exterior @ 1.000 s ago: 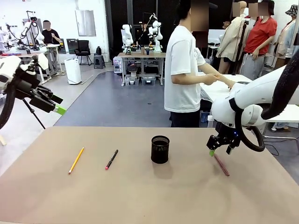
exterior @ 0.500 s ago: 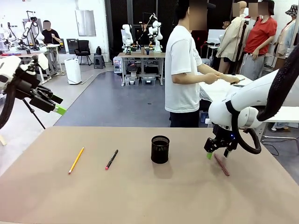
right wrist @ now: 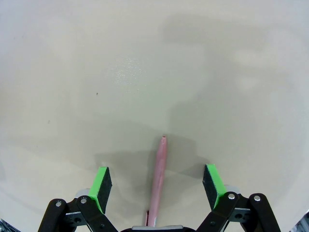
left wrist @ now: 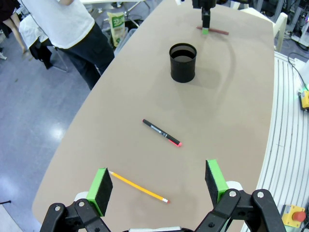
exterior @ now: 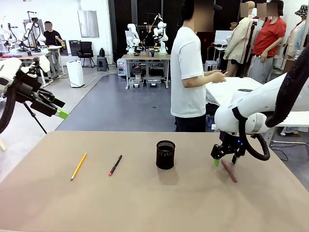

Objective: Place the pens into the pen holder.
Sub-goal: Pick up a writing instrument from the table and place it into the Pen holder.

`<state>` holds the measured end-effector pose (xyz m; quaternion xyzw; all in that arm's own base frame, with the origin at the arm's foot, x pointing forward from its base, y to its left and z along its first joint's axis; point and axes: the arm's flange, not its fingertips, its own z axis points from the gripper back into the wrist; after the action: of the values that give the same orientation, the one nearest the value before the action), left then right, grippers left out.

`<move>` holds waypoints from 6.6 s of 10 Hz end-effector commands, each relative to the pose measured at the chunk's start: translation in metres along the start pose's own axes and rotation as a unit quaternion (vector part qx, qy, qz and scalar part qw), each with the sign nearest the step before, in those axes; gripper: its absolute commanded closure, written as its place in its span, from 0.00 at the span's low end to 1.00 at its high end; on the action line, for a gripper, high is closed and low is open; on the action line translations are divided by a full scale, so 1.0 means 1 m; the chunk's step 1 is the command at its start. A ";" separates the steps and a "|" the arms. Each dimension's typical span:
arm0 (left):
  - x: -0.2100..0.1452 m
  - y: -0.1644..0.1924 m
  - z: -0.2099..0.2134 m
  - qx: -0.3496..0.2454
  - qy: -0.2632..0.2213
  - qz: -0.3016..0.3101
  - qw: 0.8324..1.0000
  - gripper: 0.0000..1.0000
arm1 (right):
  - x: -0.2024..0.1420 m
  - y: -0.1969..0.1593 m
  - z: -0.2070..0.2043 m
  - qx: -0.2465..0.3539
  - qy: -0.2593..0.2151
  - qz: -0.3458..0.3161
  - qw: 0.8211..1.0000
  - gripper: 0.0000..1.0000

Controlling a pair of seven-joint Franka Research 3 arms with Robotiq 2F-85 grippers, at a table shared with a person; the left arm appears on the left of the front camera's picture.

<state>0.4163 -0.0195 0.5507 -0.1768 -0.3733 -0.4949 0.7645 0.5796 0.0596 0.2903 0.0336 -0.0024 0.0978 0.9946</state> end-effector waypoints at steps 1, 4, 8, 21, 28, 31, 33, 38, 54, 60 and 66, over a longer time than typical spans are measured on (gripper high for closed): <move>0.000 0.000 0.001 -0.001 -0.003 -0.001 1.000 0.00 | 0.009 0.005 0.002 -0.029 0.003 -0.010 1.000 0.00; 0.000 0.000 0.001 -0.001 -0.003 -0.001 1.000 0.00 | 0.008 0.008 -0.001 -0.040 0.000 -0.004 0.999 0.00; 0.000 0.000 0.001 -0.001 -0.003 -0.001 1.000 0.00 | 0.009 0.009 -0.003 -0.050 -0.002 -0.002 0.999 0.00; 0.000 0.000 0.001 -0.001 -0.003 -0.001 1.000 0.00 | 0.003 0.014 0.012 -0.003 0.001 0.044 0.999 1.00; 0.000 0.000 0.001 -0.001 -0.003 -0.001 1.000 0.00 | -0.029 -0.008 0.105 0.266 -0.233 0.289 0.890 1.00; 0.000 0.000 0.001 -0.001 -0.003 -0.001 1.000 0.00 | -0.060 -0.018 0.134 0.247 -0.382 0.416 0.788 1.00; 0.000 0.000 0.001 -0.001 -0.003 -0.001 1.000 0.00 | -0.073 -0.033 0.153 0.242 -0.473 0.405 0.744 1.00; 0.000 0.000 0.001 -0.001 -0.003 -0.001 1.000 0.00 | -0.068 -0.044 0.177 0.288 -0.551 0.366 0.693 1.00; 0.000 0.000 0.001 -0.001 -0.003 -0.001 1.000 0.00 | -0.080 -0.031 0.187 0.320 -0.539 0.392 0.673 1.00; 0.000 0.000 0.001 -0.001 -0.003 -0.001 1.000 0.00 | -0.138 -0.083 0.195 0.293 -0.597 0.365 0.652 1.00; 0.000 0.000 0.001 -0.001 -0.003 -0.001 1.000 0.00 | -0.135 -0.090 0.198 0.300 -0.582 0.358 0.665 1.00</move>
<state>0.4164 -0.0192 0.5505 -0.1764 -0.3731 -0.4946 0.7649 0.4660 -0.0678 0.4783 0.3784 -0.5634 0.3997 0.6161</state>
